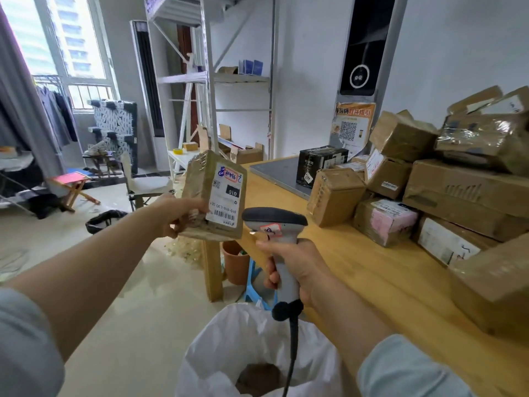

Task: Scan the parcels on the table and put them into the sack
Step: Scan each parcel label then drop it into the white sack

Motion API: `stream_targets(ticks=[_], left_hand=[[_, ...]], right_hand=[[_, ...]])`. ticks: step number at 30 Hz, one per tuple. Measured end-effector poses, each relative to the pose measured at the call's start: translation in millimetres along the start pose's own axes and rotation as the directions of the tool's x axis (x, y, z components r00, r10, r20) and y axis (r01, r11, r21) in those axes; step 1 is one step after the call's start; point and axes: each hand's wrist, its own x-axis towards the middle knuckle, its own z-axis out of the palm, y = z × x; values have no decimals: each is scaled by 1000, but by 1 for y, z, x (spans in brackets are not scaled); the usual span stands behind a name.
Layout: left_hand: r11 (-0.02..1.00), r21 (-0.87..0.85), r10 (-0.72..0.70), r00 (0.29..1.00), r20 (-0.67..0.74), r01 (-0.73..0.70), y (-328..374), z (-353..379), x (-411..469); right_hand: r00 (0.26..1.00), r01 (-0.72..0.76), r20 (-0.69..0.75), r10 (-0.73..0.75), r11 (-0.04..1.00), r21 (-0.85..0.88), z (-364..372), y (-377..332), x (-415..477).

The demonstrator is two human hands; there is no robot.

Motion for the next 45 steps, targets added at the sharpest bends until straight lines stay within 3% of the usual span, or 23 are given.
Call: stream_targets(ticks=[14, 33, 36, 39, 42, 45], left_hand=[[1000, -20, -16, 996, -88, 14, -33, -26, -45], [999, -23, -30, 997, -67, 28, -53, -11, -44], [989, 81, -128, 990, 54, 124, -64, -5, -48], [922, 270, -331, 925, 184, 276, -90, 4, -50], [843, 401, -467, 857, 217, 358, -126, 28, -45], [772, 533, -519, 827, 216, 346, -157, 66, -41]], right_hand=[[998, 61, 8, -60, 997, -57, 20, 11, -52], [999, -23, 41, 23, 1000, 2, 15, 27, -53], [999, -46, 15, 45, 998, 46, 11, 35, -49], [996, -87, -29, 89, 994, 60, 1, 50, -46], [984, -166, -53, 171, 983, 77, -8, 66, -43], [967, -247, -36, 251, 964, 99, -14, 80, -38]])
